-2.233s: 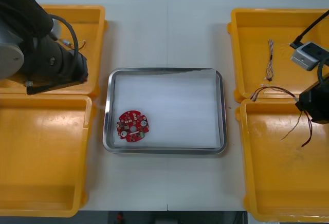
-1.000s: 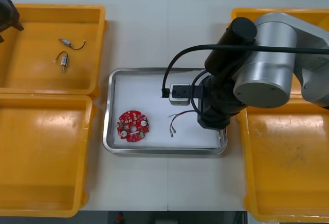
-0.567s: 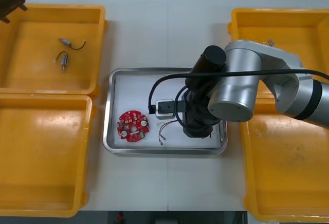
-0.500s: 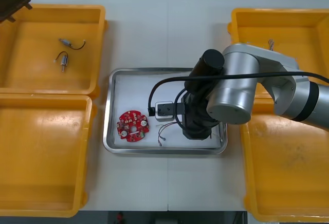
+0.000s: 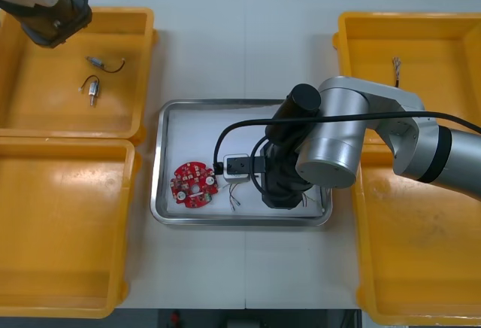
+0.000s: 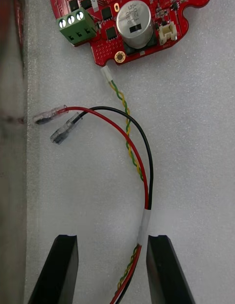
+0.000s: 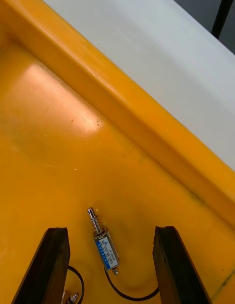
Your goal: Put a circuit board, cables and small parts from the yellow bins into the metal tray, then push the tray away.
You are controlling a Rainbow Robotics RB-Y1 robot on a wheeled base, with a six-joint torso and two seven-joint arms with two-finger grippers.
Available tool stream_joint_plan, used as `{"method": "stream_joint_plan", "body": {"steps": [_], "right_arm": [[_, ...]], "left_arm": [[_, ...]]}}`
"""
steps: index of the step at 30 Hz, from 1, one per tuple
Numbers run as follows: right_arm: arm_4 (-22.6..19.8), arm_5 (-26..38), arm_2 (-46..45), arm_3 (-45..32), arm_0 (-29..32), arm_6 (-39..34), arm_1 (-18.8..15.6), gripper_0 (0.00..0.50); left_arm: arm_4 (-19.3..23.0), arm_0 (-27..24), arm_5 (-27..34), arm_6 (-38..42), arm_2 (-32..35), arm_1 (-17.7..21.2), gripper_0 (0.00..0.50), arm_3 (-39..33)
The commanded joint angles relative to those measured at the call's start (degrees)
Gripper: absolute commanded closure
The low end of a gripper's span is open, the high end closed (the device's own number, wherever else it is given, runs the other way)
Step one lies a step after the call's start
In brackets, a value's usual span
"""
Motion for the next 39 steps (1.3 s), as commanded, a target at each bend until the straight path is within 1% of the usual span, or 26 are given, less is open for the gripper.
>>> {"method": "stream_joint_plan", "body": {"steps": [1, 5, 9, 13, 16, 19, 22, 26, 34, 36, 39], "right_arm": [[0.5, -0.6, 0.2, -0.7, -2.0, -1.0, 0.9, 0.0], [0.3, 0.8, -1.3, -1.9, -2.0, -1.3, 0.8, 0.0], [-1.5, 5.9, -5.9, -3.5, -2.0, -2.3, 0.7, 0.0], [-4.8, 11.7, -11.8, -3.7, -2.0, -4.1, 0.6, 0.0], [-7.7, 16.2, -16.8, -3.7, -2.0, -8.9, 0.3, 0.0], [-8.4, 20.2, -20.9, -3.8, -2.0, -13.5, -0.2, 0.0], [-7.9, 23.7, -25.1, -3.8, -2.0, -18.7, -0.9, 0.0], [-7.6, 27.6, -29.2, -3.8, -2.0, -23.7, -2.0, 0.0], [-7.4, 35.8, -36.2, -3.7, -1.5, -35.8, -5.8, 0.0], [-7.0, 37.0, -38.3, -3.7, -0.8, -38.3, -6.5, 0.0], [-6.6, 37.0, -42.4, -3.7, 1.2, -42.5, -7.6, 0.0]], "left_arm": [[-2.6, -3.2, -2.9, 0.2, -0.2, -3.1, 0.0, 2.7], [-3.1, -3.3, -4.7, 0.4, -0.2, -4.6, 0.0, 4.5], [-3.5, -3.3, -4.7, 1.1, -0.2, -5.7, 0.0, 5.5], [-3.3, -3.2, -5.6, 1.9, -0.2, -6.2, 0.0, 7.2], [-3.2, -3.3, -6.6, 2.8, -0.2, -6.4, 0.0, 8.8], [-3.1, -3.2, -6.7, 3.7, -0.2, -6.3, 0.0, 9.4], [-2.7, -3.2, -6.7, 4.7, -0.2, -6.3, 0.0, 9.6], [-1.8, -3.2, -6.7, 5.5, -0.1, -6.3, 0.0, 9.6], [-0.2, -3.2, -7.8, 6.4, -1.7, -6.4, 0.0, 10.4], [0.2, -3.2, -8.8, 6.6, -2.8, -6.4, 0.0, 11.0], [0.9, -3.2, -9.8, 6.7, -3.4, -6.4, 0.0, 12.2]]}}
